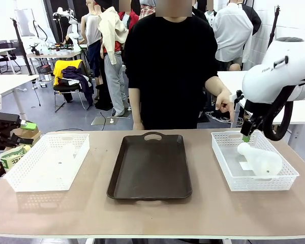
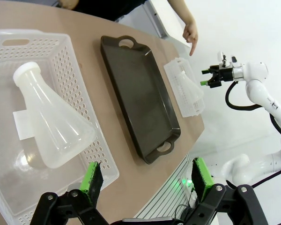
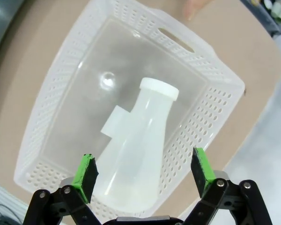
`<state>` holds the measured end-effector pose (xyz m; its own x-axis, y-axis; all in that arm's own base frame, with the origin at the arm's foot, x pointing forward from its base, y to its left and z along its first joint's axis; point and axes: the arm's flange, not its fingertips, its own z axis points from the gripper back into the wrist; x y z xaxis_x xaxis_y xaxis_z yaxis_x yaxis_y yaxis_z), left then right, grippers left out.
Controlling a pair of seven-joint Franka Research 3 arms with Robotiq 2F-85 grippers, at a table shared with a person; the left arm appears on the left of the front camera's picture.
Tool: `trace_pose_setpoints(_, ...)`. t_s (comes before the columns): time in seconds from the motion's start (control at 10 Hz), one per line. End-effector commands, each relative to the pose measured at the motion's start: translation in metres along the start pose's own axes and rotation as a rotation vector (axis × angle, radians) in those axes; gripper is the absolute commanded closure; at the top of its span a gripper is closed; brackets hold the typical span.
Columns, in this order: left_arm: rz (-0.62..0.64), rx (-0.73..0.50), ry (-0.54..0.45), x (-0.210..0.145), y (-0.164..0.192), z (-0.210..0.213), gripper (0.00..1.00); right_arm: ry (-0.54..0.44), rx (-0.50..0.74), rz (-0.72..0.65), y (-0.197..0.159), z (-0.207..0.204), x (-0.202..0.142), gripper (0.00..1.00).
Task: Prepare the laboratory tools.
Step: Pick up the Big flask that the person points to.
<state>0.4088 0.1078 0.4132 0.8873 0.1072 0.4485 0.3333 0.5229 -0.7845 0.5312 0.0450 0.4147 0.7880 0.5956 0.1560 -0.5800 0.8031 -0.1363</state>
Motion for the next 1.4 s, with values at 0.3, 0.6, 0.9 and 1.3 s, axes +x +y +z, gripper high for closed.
trace_pose_setpoints(0.3,-0.007,-0.013,-0.011,0.000,0.000,0.001,0.00,0.071,0.056,-0.068,-0.015,-0.030,0.022,0.00)
trace_pose_setpoints(0.6,-0.007,-0.013,-0.011,0.000,0.000,0.001,0.00,0.111,0.108,-0.072,-0.024,-0.053,0.033,0.00)
trace_pose_setpoints(0.9,-0.007,-0.013,-0.011,0.000,0.000,0.001,0.00,0.122,0.159,-0.083,-0.029,-0.071,0.036,0.00)
trace_pose_setpoints(1.3,-0.007,-0.013,-0.011,0.000,0.000,0.001,0.00,0.130,0.159,-0.118,-0.033,-0.085,0.034,0.00)
